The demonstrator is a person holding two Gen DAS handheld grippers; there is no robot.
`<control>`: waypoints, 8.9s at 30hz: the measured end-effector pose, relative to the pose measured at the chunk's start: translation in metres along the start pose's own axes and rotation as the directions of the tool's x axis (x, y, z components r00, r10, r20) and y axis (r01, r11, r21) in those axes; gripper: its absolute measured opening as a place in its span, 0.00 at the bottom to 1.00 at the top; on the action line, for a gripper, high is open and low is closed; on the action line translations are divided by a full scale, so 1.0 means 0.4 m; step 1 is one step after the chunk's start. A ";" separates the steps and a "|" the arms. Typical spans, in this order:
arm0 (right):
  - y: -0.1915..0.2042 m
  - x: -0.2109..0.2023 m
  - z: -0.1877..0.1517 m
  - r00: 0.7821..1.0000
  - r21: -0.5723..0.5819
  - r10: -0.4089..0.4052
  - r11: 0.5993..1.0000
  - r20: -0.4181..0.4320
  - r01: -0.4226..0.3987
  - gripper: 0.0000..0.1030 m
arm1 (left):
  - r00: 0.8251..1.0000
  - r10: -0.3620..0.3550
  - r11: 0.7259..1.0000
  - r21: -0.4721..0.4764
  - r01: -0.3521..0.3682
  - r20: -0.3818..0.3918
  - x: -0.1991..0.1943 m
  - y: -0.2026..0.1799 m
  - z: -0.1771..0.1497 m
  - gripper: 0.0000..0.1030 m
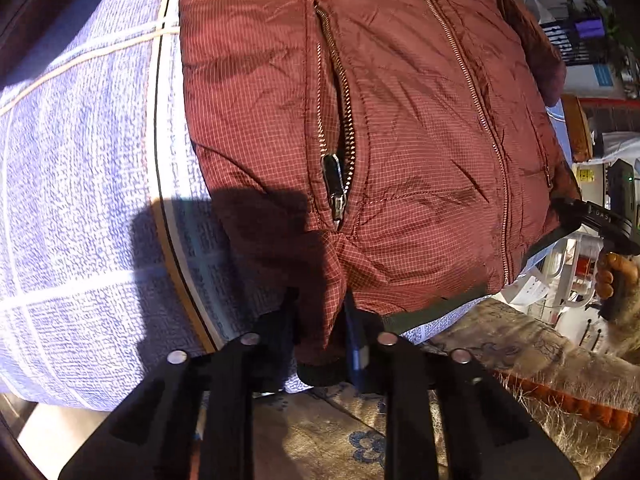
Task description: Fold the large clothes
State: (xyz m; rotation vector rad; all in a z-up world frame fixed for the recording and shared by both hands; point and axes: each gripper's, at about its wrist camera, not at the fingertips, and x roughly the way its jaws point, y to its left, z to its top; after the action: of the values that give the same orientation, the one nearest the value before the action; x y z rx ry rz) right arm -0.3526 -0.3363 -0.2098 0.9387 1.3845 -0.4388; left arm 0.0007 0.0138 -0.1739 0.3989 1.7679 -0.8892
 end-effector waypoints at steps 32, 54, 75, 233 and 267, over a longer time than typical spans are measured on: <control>0.286 -0.023 0.124 0.994 -0.265 -0.102 0.958 0.042 0.109 0.71 | 0.934 0.230 0.959 0.099 -0.265 0.272 -0.124 -0.105 0.099 0.84; 0.300 0.177 0.231 0.958 -0.206 -0.245 0.955 -0.149 0.212 0.95 | 0.930 0.356 0.925 0.107 -0.364 0.085 0.150 -0.117 0.214 0.96; -0.274 -0.249 0.904 0.856 0.436 -0.495 0.810 0.151 0.391 0.93 | 0.921 0.387 0.916 0.089 -0.390 0.048 0.167 -0.141 0.246 0.96; 0.496 -0.041 0.303 0.961 -0.214 -0.170 0.952 0.217 0.217 0.95 | 0.719 0.661 0.738 -0.356 -0.573 0.214 -0.286 0.300 0.413 0.68; 0.373 -0.095 0.284 0.950 -0.019 -0.151 0.986 0.273 0.163 0.95 | 0.537 0.149 0.886 0.128 -0.445 0.830 -0.516 -0.491 0.683 0.11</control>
State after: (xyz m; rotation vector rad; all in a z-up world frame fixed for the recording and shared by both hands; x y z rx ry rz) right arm -0.1753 -0.3463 -0.1384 0.7069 1.2160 -0.6329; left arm 0.1334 -0.2858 0.0458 0.4079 0.6557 -0.9050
